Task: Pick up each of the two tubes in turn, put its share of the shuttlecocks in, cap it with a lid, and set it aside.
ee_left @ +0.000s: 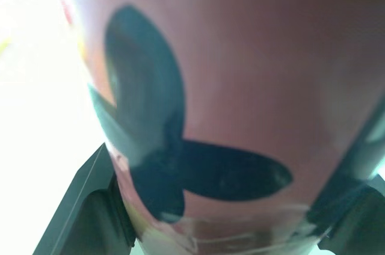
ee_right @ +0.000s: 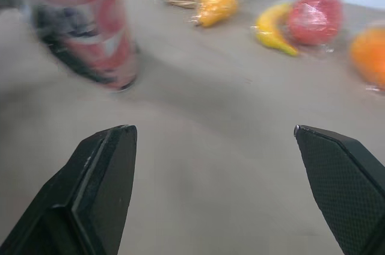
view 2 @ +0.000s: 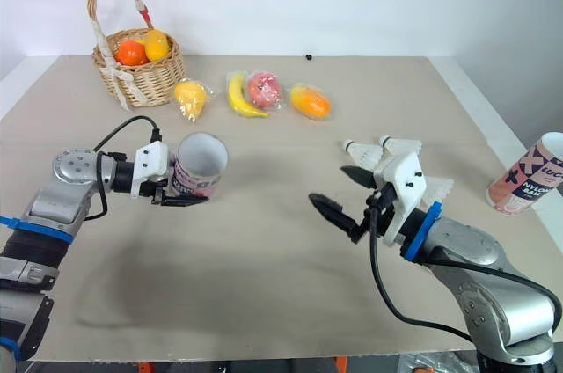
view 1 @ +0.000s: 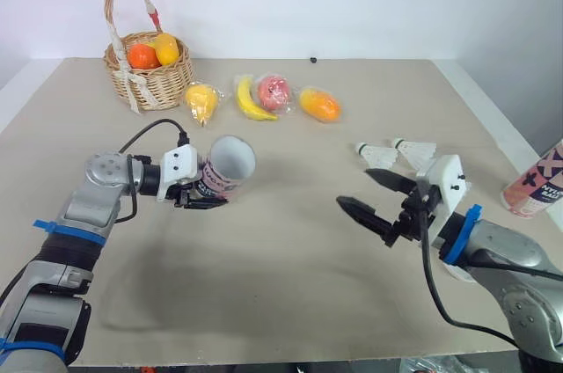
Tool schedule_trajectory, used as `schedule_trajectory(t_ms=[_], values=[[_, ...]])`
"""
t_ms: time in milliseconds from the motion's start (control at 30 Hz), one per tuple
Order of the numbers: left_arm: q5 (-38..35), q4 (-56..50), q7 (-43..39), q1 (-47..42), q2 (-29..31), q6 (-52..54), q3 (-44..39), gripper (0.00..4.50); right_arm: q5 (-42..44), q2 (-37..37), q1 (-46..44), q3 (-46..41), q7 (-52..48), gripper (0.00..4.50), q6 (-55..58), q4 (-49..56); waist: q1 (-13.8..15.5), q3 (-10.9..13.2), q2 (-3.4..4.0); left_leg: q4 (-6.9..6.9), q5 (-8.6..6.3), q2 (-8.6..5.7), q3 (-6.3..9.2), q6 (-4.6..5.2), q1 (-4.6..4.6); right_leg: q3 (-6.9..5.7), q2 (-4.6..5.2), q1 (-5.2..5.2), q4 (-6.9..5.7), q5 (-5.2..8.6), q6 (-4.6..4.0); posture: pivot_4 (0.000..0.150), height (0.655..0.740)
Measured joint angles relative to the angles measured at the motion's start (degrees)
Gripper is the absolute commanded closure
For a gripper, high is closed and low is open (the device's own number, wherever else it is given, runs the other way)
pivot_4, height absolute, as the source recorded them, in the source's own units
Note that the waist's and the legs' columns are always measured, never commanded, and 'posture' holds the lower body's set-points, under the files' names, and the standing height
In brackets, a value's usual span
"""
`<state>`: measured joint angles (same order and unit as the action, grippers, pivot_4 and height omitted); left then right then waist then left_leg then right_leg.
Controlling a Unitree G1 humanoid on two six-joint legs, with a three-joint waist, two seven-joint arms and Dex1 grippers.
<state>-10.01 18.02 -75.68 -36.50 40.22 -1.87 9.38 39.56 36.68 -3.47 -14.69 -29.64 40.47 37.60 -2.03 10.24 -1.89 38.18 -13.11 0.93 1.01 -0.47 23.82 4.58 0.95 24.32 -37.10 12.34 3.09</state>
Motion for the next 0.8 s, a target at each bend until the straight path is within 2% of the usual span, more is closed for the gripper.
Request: schedule_trajectory(t_ms=[33, 167, 333, 533, 800], values=[[-0.2, -2.3, -2.2, 0.0, 0.7, 1.4, 0.5, 1.50, -2.5, -0.9, 0.0, 0.3, 4.7, 0.00, 0.6, 0.1, 0.0, 0.0, 0.02, 0.11, 0.00, 0.01, -0.01, 0.00, 0.01, 0.00, 0.00, 0.00, -0.05, -0.01, 0.01, 0.150, 0.7298], [-0.3, -5.0, -4.7, 0.1, 1.4, 4.9, 1.7, 1.50, -7.0, -3.5, -2.8, 2.6, 11.1, 0.00, 1.6, -1.5, -0.2, 0.0, 0.03, 0.19, 0.00, 0.07, -0.05, 0.00, 0.02, 0.02, -0.06, 0.00, -0.06, -0.07, -0.01, 0.150, 0.7298], [0.1, -6.5, -7.5, 0.2, 2.7, 8.1, 2.9, 1.50, -15.4, -6.7, -6.6, 6.6, 16.7, 0.00, 1.0, -11.7, -0.2, 0.0, 0.05, 0.19, 0.00, 0.11, -0.05, 0.01, 0.03, 0.03, -0.13, 0.01, -0.07, -0.07, -0.04, 0.150, 0.7298], [0.5, -6.6, -9.4, 0.2, 3.8, 9.1, 3.5, 1.50, -21.2, -8.9, -10.7, 8.1, 17.7, 0.00, -3.9, -21.9, -0.3, 0.1, 0.13, 0.17, 0.00, 0.17, -0.02, 0.01, 0.07, 0.03, -0.23, 0.03, -0.07, -0.05, -0.07, 0.150, 0.7298], [1.3, -5.5, -10.0, 0.2, 4.3, 6.0, 3.5, 1.50, -24.1, -11.7, -16.8, 8.5, 15.7, 0.00, -9.8, -34.5, -0.6, 0.1, 0.21, 0.20, 0.01, 0.29, -0.04, 0.02, 0.01, 0.07, -0.38, 0.03, -0.09, -0.16, -0.16, 0.150, 0.7298]])
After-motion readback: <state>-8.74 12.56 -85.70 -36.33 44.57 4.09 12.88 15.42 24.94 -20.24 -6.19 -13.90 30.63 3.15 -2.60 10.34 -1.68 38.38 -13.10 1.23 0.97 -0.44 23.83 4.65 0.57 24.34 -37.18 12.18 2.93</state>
